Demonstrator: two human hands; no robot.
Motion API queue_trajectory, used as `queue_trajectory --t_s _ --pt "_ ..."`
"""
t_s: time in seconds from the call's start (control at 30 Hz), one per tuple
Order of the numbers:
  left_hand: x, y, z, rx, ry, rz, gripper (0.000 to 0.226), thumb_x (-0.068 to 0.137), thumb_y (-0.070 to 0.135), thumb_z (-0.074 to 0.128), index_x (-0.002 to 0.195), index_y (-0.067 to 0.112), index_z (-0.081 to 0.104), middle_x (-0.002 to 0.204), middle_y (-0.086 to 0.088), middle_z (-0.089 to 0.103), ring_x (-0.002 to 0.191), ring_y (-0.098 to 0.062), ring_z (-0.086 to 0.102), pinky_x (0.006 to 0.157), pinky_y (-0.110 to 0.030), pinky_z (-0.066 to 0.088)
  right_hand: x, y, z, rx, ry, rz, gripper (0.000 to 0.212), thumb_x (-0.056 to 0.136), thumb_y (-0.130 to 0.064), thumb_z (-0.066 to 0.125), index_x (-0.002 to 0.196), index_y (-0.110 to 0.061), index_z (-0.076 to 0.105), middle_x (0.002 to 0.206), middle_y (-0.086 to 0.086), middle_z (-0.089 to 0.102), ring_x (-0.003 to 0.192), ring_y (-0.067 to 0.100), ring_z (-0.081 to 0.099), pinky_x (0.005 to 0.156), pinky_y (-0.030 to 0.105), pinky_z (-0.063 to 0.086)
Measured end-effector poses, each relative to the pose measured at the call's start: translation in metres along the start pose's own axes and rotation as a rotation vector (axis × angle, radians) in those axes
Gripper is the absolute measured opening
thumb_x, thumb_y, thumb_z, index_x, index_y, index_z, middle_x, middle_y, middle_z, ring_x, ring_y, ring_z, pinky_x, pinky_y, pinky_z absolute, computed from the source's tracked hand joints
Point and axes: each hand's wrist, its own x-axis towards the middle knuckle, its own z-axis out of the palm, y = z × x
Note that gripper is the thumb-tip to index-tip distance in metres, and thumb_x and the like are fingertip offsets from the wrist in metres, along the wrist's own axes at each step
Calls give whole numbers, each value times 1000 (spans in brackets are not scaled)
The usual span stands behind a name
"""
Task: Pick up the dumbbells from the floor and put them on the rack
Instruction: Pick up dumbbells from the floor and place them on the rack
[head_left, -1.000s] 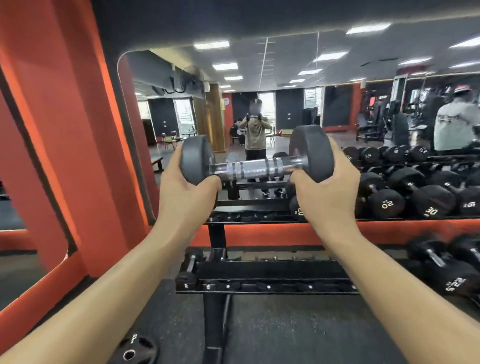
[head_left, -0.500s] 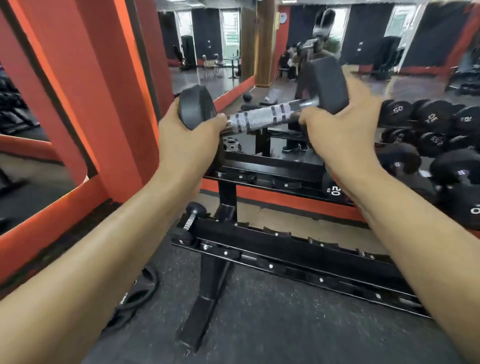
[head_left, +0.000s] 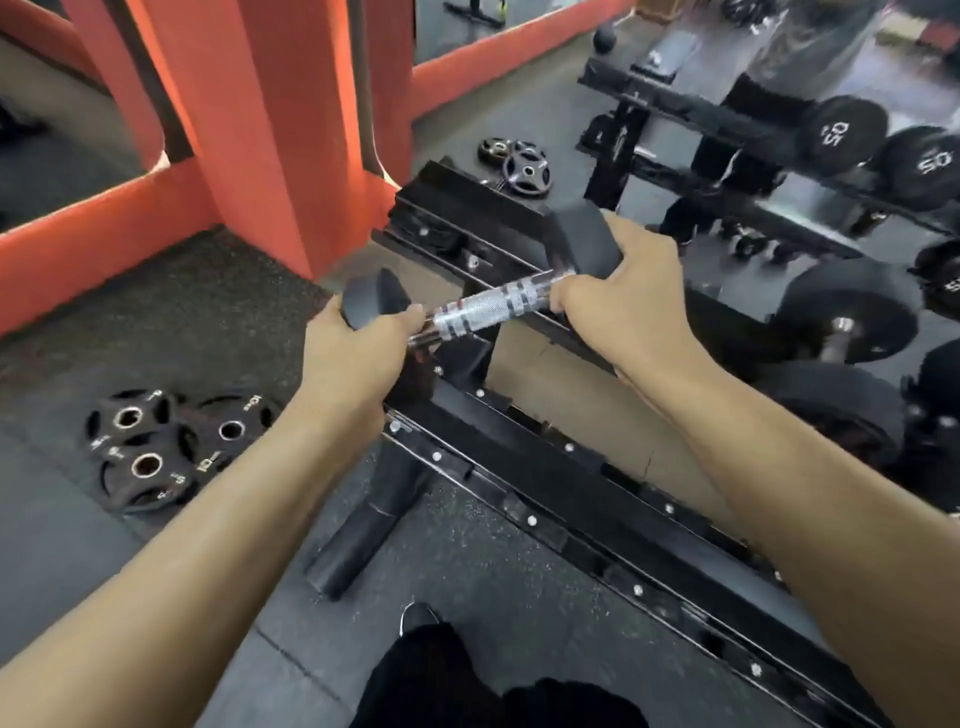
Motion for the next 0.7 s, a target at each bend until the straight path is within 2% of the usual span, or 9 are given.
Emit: queue_trajectory --t_s 0.1,0.17,0.2,0.27,0.37,0.43,0.53,0.63,0.7 --pt "36 -25 0 75 66 -72 31 78 -1 79 102 12 66 92 -9 73 84 -28 74 70 -42 65 29 27 34 -12 -96 29 21 64 -4 64 85 -5 64 61 -3 55 52 11 43 49 22 34" --pt "59 -42 -3 103 108 -111 35 76 -2 80 105 11 66 89 -7 73 79 -24 73 61 -33 62 45 46 56 -20 -169 41 18 67 -3 65 85 -6 63 64 -5 55 54 8 44 48 22 36" --pt "69 -53 -5 110 134 -136 37 76 -1 80 108 10 66 92 -8 73 81 -24 73 63 -34 61 52 57 67 -19 -211 53 16 69 -1 65 81 -10 61 63 -8 54 55 7 44 48 22 37" --pt "87 -80 -8 124 199 -185 37 78 1 81 110 12 66 94 -5 74 81 -20 73 66 -32 59 66 81 92 -31 -304 75 25 71 2 64 72 -20 53 57 -14 47 51 6 40 47 23 36" --pt "116 -131 -13 160 277 -263 37 77 3 83 110 12 69 90 -1 76 78 -16 73 68 -31 58 89 127 131 -89 -436 70 20 68 2 63 81 -13 59 57 -12 44 54 11 39 56 26 38" --pt "130 -166 -12 170 325 -330 35 76 3 84 106 13 68 91 -3 75 83 -22 73 75 -35 60 99 157 157 -108 -496 68 24 68 1 61 85 -14 63 54 -13 47 52 9 40 53 22 35" --pt "154 -217 -4 160 408 -428 36 74 0 82 104 12 67 86 0 72 78 -19 69 69 -30 59 110 202 193 -139 -583 71 30 68 3 58 79 -25 61 52 -19 49 48 3 40 46 14 31" --pt "177 -262 12 138 442 -507 31 74 -2 79 94 16 63 83 1 69 78 -20 68 71 -32 59 117 254 217 -155 -606 113 27 67 4 57 88 -10 68 59 -13 47 55 7 39 48 20 30" --pt "191 -288 21 125 451 -553 31 74 -4 77 94 16 63 82 1 68 77 -19 67 62 -25 59 121 285 230 -169 -637 146 29 68 5 58 93 -6 69 60 -11 47 53 6 37 46 21 31"
